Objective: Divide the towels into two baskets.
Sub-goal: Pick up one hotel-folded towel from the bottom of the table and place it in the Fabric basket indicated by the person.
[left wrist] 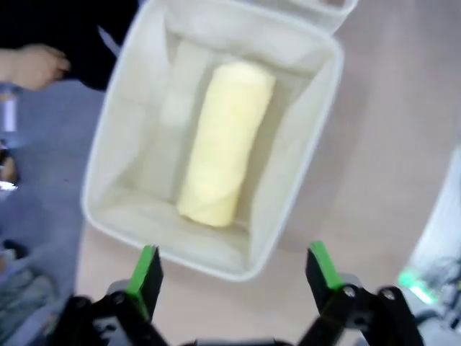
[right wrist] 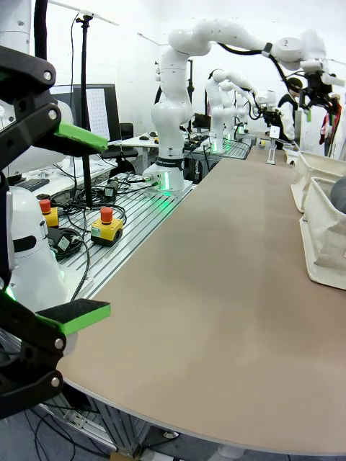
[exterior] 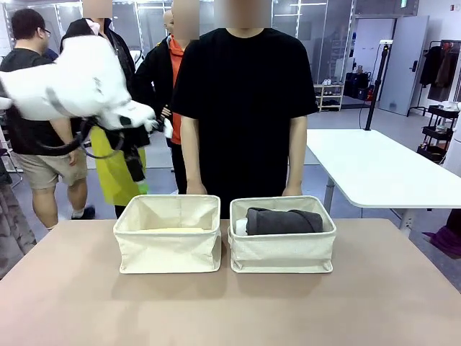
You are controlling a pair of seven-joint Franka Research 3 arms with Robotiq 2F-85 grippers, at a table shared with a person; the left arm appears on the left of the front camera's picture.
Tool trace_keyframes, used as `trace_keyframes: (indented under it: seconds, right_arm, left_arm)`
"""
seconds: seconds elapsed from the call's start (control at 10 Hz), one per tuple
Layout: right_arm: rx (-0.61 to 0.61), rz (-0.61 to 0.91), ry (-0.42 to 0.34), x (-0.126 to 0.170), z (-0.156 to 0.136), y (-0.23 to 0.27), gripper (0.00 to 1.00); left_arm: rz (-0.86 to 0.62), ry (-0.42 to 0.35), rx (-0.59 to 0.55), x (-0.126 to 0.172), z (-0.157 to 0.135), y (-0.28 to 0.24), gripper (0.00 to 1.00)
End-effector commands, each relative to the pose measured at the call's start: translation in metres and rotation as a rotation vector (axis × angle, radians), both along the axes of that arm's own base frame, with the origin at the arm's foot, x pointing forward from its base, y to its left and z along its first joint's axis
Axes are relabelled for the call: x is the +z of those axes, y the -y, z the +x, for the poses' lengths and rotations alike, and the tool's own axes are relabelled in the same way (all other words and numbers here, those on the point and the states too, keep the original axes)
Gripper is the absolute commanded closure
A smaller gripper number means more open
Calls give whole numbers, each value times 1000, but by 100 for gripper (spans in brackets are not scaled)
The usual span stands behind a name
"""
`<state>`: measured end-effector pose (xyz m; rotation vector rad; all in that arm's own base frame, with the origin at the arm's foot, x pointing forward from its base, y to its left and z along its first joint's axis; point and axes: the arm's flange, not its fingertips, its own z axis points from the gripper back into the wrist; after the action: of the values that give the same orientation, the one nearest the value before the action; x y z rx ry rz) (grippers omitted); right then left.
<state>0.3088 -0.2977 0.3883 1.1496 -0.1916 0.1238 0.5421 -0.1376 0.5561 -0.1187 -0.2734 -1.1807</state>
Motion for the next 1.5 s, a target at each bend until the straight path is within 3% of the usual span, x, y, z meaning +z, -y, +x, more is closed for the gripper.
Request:
trace_keyframes:
  seconds: [0.0, 0.3, 0.4, 0.6, 0.8, 1.0, 1.2, 1.4]
  right_arm:
    - [9, -12, -4, 3, -2, -1, 0]
    - [9, -12, -4, 3, -2, -1, 0]
    - [9, -12, -4, 3, -2, -1, 0]
    - [9, -12, -4, 3, -2, -1, 0]
    - [9, -12, -4, 3, -2, -1, 0]
    - [9, -12, -4, 3, -2, -1, 0]
    - [9, -12, -4, 3, -2, -1, 0]
    - [9, -12, -4, 3, -2, -1, 0]
  left_arm:
    - [-209, 11, 131, 2, -44, -58, 0]
    - [-535, -44, 317, 0, -99, -167, 0]
    - [-667, -89, 323, -6, -116, -198, 0]
    - [-804, -155, 447, -33, -140, -255, 0]
    - [-961, -319, 551, -79, -156, -328, 0]
    - [-1083, -435, 452, -128, -168, -376, 0]
    - [-1141, -466, 379, -166, -172, -393, 0]
    - [-1168, -478, 473, -187, -167, -402, 0]
